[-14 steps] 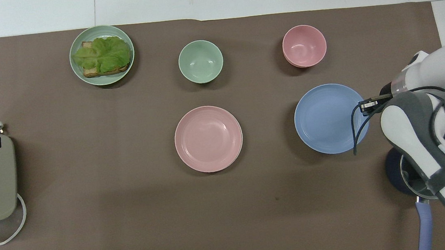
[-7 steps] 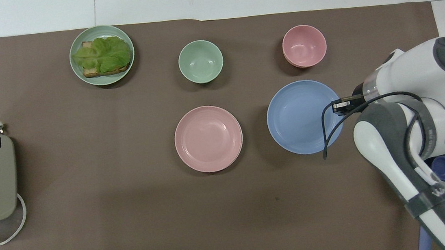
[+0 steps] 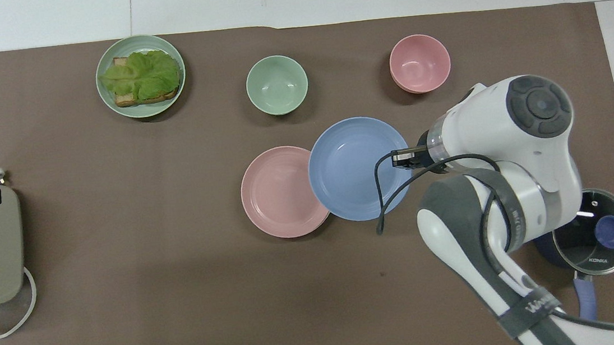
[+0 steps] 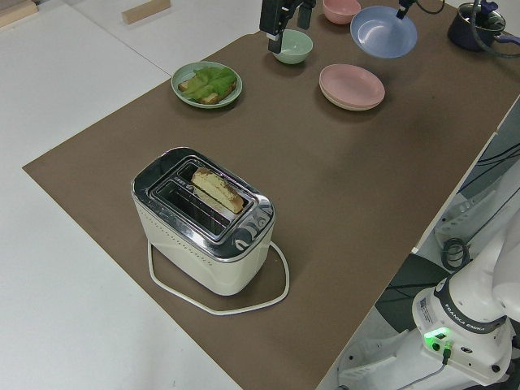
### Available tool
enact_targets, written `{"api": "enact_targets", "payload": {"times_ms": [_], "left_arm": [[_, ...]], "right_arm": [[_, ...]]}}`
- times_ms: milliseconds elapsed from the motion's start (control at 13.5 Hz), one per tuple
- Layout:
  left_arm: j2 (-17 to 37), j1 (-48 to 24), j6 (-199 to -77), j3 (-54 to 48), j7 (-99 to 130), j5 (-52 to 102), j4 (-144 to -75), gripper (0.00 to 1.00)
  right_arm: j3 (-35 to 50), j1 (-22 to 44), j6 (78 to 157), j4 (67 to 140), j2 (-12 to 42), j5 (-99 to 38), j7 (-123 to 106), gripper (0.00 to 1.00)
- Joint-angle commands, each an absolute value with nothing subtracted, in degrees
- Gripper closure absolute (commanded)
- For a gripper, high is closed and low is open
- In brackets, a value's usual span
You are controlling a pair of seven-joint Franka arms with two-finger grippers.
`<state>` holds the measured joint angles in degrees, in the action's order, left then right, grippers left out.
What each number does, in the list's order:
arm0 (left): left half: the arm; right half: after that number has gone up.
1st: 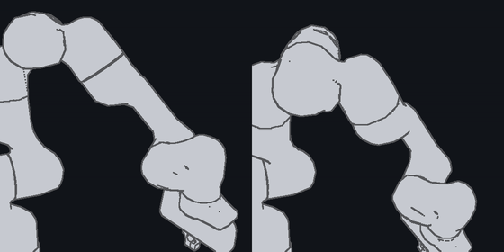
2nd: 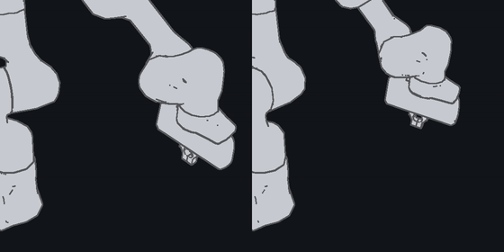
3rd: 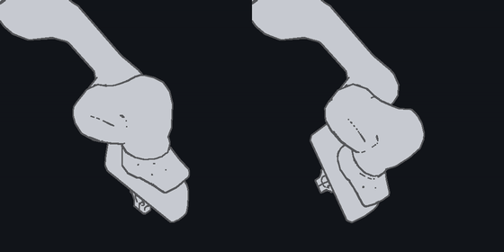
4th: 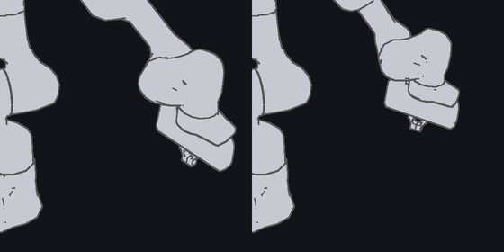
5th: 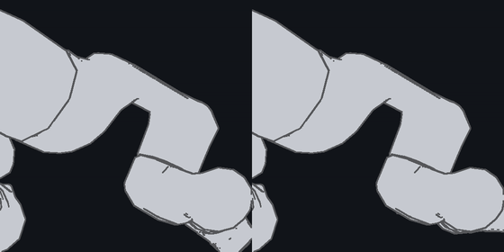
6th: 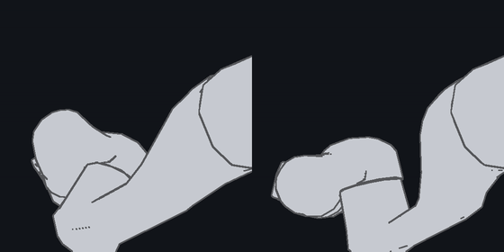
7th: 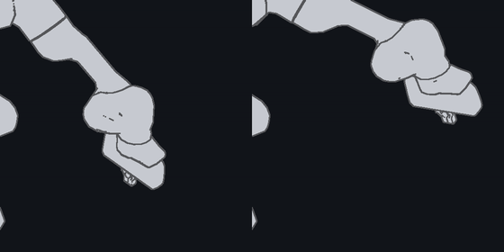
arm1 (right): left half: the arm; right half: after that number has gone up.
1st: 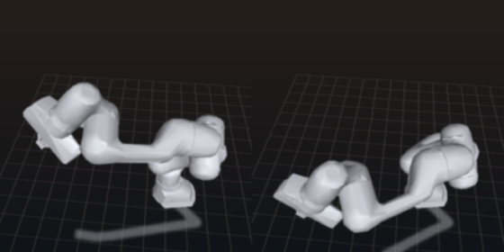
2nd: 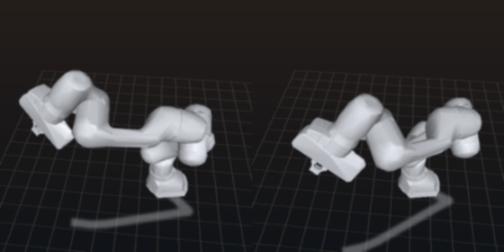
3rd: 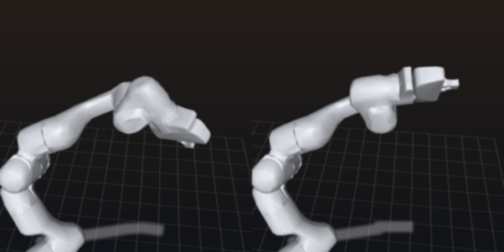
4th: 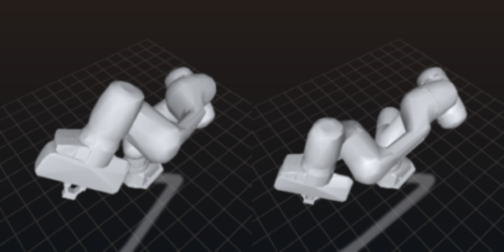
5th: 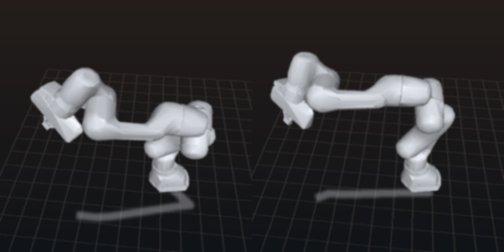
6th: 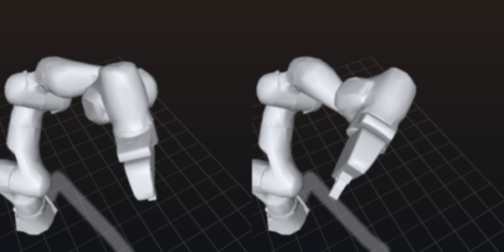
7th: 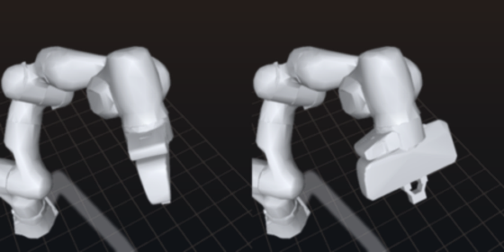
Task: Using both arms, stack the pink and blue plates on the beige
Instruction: 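Carry the blue plate with the right gripper onto the pink plate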
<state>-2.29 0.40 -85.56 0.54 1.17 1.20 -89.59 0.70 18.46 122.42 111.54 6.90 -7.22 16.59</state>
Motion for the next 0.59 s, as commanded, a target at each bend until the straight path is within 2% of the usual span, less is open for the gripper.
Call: {"api": "enact_targets", "payload": {"times_ms": [0,517], "left_arm": [[-2.9,0.4,-84.9,0.6,1.0,0.2,-89.9,0.00],[-2.9,0.4,-84.8,0.5,1.0,0.2,-89.9,0.00]], "right_arm": [[0.8,22.1,126.0,111.1,8.3,-10.9,20.8,1.00],[0.9,27.2,130.2,108.4,13.2,-11.0,27.5,1.00]]}}
